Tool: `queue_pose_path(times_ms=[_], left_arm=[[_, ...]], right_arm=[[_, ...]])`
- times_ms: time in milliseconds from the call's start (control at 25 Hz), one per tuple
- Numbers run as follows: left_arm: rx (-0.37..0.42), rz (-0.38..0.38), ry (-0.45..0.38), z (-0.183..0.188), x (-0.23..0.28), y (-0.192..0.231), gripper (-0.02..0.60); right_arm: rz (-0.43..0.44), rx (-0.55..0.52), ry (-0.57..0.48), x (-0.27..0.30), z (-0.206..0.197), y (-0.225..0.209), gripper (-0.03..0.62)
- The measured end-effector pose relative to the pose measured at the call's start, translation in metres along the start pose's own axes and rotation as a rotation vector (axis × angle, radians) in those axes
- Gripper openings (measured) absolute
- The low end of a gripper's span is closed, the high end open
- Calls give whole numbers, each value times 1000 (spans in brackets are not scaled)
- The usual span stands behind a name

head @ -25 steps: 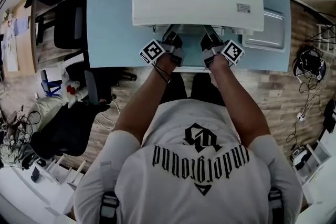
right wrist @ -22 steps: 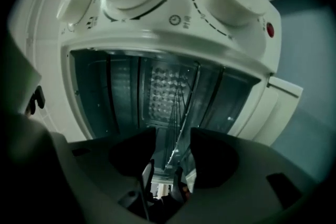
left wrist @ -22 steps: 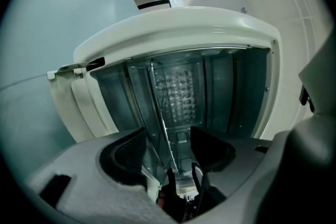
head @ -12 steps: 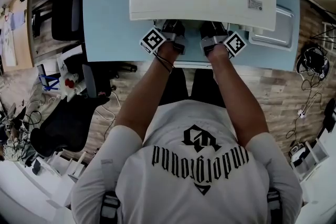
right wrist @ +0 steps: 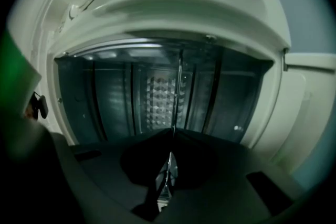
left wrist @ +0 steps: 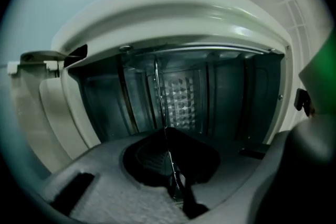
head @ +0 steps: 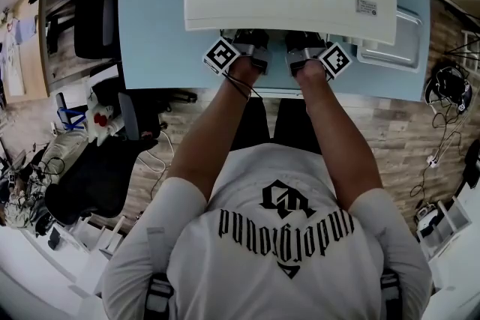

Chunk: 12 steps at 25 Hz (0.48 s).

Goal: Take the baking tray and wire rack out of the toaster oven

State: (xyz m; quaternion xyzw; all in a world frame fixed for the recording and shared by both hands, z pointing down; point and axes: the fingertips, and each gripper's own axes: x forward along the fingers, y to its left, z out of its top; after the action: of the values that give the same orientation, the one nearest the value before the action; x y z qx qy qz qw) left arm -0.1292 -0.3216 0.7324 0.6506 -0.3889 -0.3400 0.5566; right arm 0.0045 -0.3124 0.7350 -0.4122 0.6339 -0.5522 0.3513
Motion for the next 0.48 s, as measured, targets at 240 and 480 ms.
queue_pose_path(times_ms=[240, 480], left_arm=[[-19, -11, -3, -4, -8, -3, 6], [-14, -15, 1, -11, -25, -4, 6]], right_arm=[[-6, 23, 5, -8, -6, 0, 5], [-10, 31, 22, -24, -14, 1, 5]])
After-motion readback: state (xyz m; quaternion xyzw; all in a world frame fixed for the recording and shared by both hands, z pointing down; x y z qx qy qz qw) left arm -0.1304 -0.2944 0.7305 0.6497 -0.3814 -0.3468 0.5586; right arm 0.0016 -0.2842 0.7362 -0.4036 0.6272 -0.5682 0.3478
